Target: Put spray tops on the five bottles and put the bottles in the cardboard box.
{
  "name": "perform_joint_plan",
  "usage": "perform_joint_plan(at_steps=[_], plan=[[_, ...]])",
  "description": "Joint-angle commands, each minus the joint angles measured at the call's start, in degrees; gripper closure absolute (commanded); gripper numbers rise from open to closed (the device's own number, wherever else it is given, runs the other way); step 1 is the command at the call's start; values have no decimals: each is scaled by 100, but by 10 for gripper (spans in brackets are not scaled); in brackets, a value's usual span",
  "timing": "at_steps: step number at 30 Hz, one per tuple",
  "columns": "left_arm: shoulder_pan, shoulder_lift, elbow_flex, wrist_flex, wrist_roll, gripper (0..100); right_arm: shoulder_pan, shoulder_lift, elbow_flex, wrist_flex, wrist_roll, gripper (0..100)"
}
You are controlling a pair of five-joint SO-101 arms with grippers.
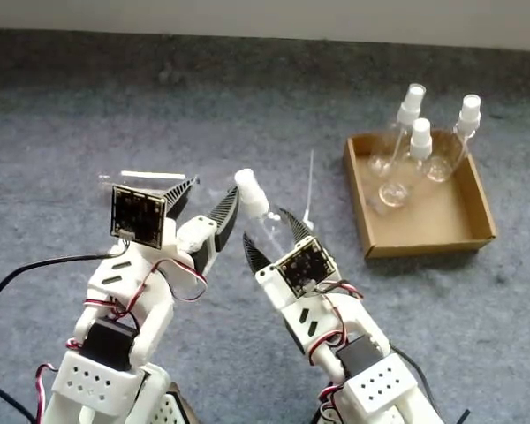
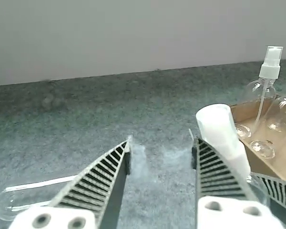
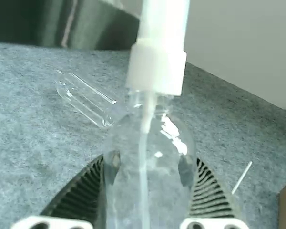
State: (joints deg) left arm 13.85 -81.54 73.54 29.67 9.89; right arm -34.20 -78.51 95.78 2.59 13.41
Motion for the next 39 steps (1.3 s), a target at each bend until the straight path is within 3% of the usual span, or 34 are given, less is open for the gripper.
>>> perform_joint_plan(at_steps=[1,14,21,26,28,31,35,39], plan=[[171,-66,-22,-123,0,811,22,-101,681,-145,70,904],[215,-585,13,-105,18,811,13,-101,681,-145,70,904],[338,-1824,22,1468,0,811,13,-101,681,-154,70,904],[295,-2343,22,1644,-9,812,22,-101,681,-145,70,904],[312,-2308,57,1741,-9,843,31,-101,681,-145,62,904],[312,-2308,207,1855,-9,989,31,-101,681,-145,53,904],[338,-2316,497,1864,9,947,31,-101,681,-145,44,904],[338,-2316,690,1855,0,983,40,-101,681,-171,44,904]])
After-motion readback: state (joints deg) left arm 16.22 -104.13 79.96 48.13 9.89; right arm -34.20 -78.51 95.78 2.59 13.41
